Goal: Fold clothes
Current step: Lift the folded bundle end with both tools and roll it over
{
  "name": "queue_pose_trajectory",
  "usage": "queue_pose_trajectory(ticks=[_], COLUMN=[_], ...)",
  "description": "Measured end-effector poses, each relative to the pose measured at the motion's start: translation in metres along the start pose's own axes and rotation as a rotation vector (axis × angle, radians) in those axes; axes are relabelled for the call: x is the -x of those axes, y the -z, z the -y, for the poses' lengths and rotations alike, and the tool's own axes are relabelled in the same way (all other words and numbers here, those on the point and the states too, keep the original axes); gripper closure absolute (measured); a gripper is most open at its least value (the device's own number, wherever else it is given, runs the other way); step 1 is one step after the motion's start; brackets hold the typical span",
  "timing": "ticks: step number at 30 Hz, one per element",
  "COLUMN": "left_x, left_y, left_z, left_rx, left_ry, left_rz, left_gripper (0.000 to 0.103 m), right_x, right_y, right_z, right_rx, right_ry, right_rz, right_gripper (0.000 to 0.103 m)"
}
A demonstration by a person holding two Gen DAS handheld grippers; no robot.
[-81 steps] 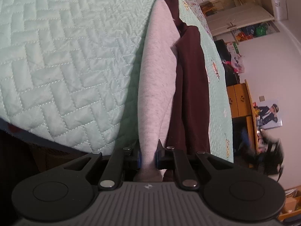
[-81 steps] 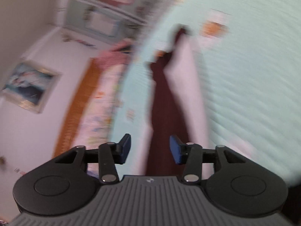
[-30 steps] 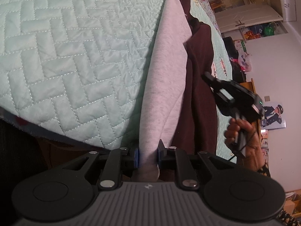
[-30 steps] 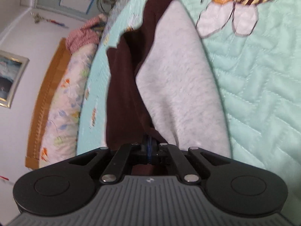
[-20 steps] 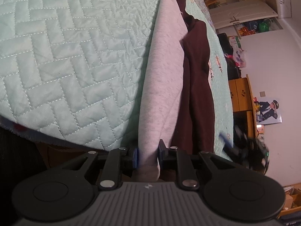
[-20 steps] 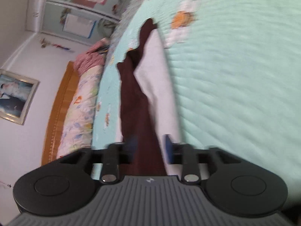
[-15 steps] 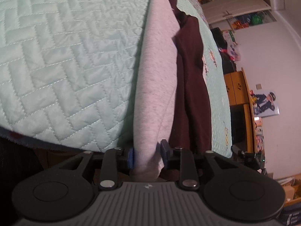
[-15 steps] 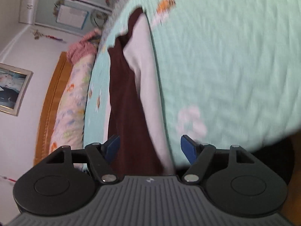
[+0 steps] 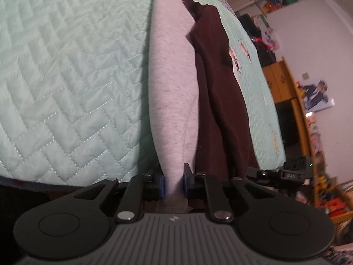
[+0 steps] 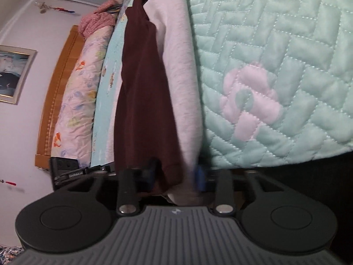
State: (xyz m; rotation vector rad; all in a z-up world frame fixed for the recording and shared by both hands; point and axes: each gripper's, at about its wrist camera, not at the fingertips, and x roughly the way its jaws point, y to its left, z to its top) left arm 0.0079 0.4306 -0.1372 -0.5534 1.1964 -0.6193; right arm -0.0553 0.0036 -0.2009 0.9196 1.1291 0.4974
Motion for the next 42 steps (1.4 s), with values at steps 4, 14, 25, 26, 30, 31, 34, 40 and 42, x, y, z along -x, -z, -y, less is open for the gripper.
queue_pose_trajectory(ticks=[4, 14, 25, 26, 30, 31, 34, 40, 42], left_x=[0.010, 0.050, 0.060, 0.056, 0.024, 0.012, -0.030, -0.086, -0.087], left_y=[-0.007, -0.042, -0.177, -0.196, -0.269, -0.285, -0.325, -0.358, -0.360], left_z=[0.011, 0.010, 0.041, 0.043, 0.048, 0.047, 0.028, -0.018, -0.021], left_rx=[-0.005, 0.178, 0.219, 0.221, 0.220, 0.225, 0.259, 0.397, 0.399], left_ry=[0.004, 0.224, 0.328, 0.319, 0.245, 0.213, 0.117, 0.070, 0.104], left_rz=[0.013, 0.197, 0.353, 0.357, 0.362, 0.354, 0.324, 0.258, 0.276], left_gripper=[0.091, 0.092, 0.092, 0.092, 0.091, 0.091, 0.091, 0.089, 0.087], right_x=[0.012, 0.032, 0.019, 0.015, -0.009, -0.016, -0.049, -0.106, -0.115], right_y=[-0.001, -0.046, -0.159, -0.173, -0.234, -0.250, -0.297, -0.333, -0.335], right_z=[-0.010, -0.045, -0.082, -0.083, -0.076, -0.071, -0.048, 0.022, 0.038], right_rx=[0.006, -0.044, -0.103, -0.108, -0.178, -0.196, -0.278, -0.594, -0.673], right_ry=[-0.037, -0.338, -0.574, -0.585, -0.582, -0.569, -0.518, -0.397, -0.396], right_rz=[0.010, 0.128, 0.302, 0.317, 0.388, 0.400, 0.407, 0.389, 0.393], right_gripper=[0.083, 0.083, 0.083, 0.083, 0.083, 0.083, 0.083, 0.076, 0.069])
